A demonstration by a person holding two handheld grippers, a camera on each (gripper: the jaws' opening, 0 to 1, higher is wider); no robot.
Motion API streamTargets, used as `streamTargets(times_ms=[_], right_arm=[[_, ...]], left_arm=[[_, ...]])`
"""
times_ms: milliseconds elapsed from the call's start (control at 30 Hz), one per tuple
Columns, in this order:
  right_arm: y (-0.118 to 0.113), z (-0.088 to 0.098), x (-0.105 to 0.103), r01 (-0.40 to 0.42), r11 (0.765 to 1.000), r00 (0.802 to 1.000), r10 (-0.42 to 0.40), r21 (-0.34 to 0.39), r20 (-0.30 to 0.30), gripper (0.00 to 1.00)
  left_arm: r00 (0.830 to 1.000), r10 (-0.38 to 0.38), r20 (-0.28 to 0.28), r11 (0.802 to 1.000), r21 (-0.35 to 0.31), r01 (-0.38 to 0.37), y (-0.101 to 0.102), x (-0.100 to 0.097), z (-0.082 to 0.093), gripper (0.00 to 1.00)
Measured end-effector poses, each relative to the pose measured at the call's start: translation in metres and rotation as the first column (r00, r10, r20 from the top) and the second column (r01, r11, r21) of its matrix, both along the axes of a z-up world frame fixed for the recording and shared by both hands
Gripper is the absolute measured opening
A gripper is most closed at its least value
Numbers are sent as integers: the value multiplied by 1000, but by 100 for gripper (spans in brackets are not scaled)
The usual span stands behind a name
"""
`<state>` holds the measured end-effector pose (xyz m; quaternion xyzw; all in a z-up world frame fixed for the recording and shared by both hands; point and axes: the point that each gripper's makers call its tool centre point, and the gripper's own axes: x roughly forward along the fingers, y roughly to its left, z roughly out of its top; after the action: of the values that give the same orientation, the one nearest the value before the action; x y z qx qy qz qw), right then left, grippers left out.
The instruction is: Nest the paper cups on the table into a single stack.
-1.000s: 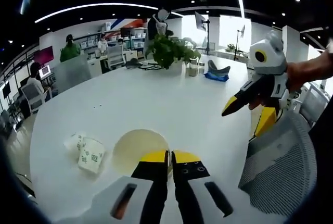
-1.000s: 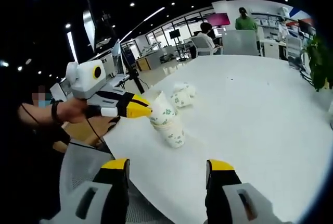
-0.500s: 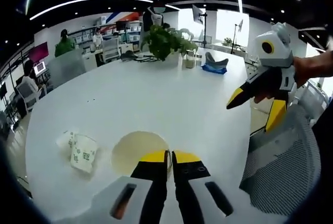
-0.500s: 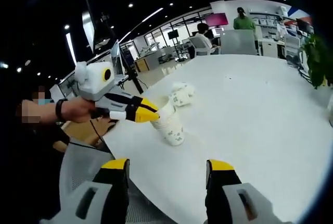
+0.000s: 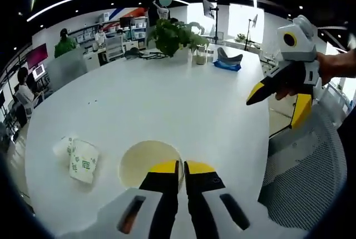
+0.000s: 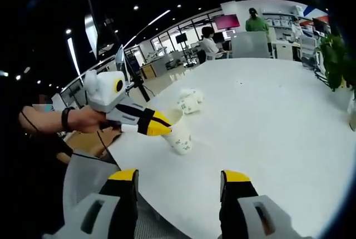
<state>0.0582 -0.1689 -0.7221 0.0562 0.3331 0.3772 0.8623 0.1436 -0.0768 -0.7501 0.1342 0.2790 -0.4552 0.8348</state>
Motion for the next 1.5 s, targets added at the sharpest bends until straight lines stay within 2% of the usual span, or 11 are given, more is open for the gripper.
streamTargets(times_ms=[167,333,500,700,800,933,1100,1400,1500], right_arm=[[1,0,1,-3,1000,1000,3,-3,3,59],[5,3,1,-5,1000,1000,5,0,9,59],[6,1,5,-5,1000,1000,5,10,8,59],[11,3,17,-24,1000,1000,24,10,6,59],[14,5,27,-17,1000,1000,16,22,5,58],[23,9,43,-18,999,1000,18,38,7,58],[37,13,60,-38,999,999,38,34,7,58],[64,17,95,-62,996,998,62,61,-5,58],[76,19,104,-84,996,996,84,37,-4,58]], left_arm=[[1000,1,-1,1000,-2,-1,0,0,-1,3],[1000,5,-4,999,-49,-5,0,-4,13,16],[1000,15,21,998,-61,-14,7,-9,22,18],[991,119,54,985,-133,-111,28,-13,39,25],[984,170,60,978,-135,-161,44,-18,42,28],[971,235,34,963,-145,-228,69,-25,37,32],[954,299,5,947,-121,-296,95,-36,22,37],[929,370,-33,924,-91,-371,123,-54,-5,38],[915,401,-37,911,-91,-402,131,-58,-5,38]])
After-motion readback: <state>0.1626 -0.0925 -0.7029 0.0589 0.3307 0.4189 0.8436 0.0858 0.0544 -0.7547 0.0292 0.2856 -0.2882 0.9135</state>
